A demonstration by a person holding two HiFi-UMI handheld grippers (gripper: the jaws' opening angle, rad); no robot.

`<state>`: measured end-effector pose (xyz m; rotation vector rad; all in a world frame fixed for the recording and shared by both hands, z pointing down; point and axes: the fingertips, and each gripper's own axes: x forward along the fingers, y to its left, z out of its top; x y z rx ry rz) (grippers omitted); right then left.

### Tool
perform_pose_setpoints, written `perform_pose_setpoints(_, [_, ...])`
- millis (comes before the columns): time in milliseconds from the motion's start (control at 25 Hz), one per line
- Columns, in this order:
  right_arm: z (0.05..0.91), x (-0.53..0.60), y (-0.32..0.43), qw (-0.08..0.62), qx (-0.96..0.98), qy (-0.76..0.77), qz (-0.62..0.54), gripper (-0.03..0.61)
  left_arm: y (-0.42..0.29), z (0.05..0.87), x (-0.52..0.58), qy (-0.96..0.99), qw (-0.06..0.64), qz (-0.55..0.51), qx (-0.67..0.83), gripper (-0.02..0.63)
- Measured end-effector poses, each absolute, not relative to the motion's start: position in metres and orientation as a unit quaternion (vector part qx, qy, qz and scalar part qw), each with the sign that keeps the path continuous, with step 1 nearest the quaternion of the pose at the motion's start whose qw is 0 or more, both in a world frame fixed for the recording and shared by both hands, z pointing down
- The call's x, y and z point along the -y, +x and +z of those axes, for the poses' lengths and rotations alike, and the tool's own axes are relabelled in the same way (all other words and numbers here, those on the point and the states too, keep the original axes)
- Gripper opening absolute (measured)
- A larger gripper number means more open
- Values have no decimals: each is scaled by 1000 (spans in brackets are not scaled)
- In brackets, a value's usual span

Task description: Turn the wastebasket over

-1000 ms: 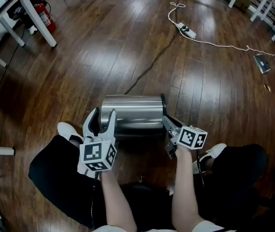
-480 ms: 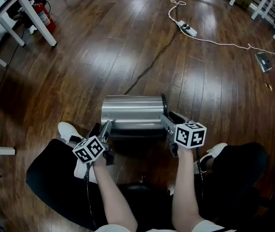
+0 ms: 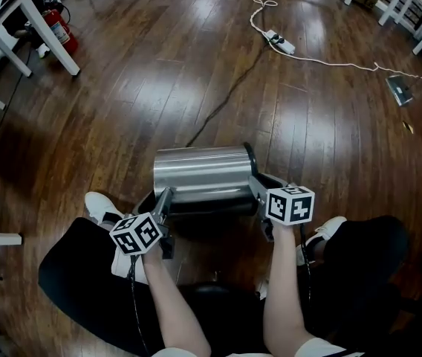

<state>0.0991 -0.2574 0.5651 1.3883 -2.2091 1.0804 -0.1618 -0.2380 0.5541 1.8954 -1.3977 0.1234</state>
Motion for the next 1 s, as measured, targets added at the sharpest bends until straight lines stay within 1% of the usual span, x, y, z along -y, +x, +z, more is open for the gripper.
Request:
perform_pose_setpoints(80, [566, 259, 109, 146, 766, 491, 388, 78, -151, 532, 245, 767, 339, 63, 541, 176])
perform_pose_setpoints(200, [571, 257, 116, 77, 754, 488, 434, 78, -141, 503, 253, 787, 276, 83, 545, 160])
perform_pose_setpoints(280, [576, 256, 118, 39, 746, 486, 454, 77, -134, 490, 255, 791, 249, 103, 549, 158])
perform_pose_setpoints(360, [581, 257, 121, 32, 742, 490, 456, 78, -126, 478, 257, 797, 229, 120, 546, 153])
perform_pose_setpoints(600, [611, 246, 143, 116, 714, 531, 442, 83, -72, 446, 256, 838, 170, 175, 487, 107])
perform_pose_setpoints(720, [630, 238, 156, 145, 698, 547, 440, 75, -35, 440, 247, 863, 172, 193, 434, 86])
perform_pose_setpoints(760, [637, 236, 162, 163, 692, 551, 437, 64, -22, 439, 242, 871, 182, 198, 412, 78])
perform_pose_setpoints(800, [646, 232, 167, 185, 683, 558, 434, 12, -8, 440, 236, 877, 192, 204, 389, 70])
perform_pose_setpoints(880, [664, 222, 180, 222, 660, 572, 433, -5, 21, 444, 224, 886, 198, 226, 353, 58])
perform_pose_setpoints(1000, [690, 205, 195, 234, 629, 588, 451, -14, 61, 454, 207, 892, 184, 268, 315, 52])
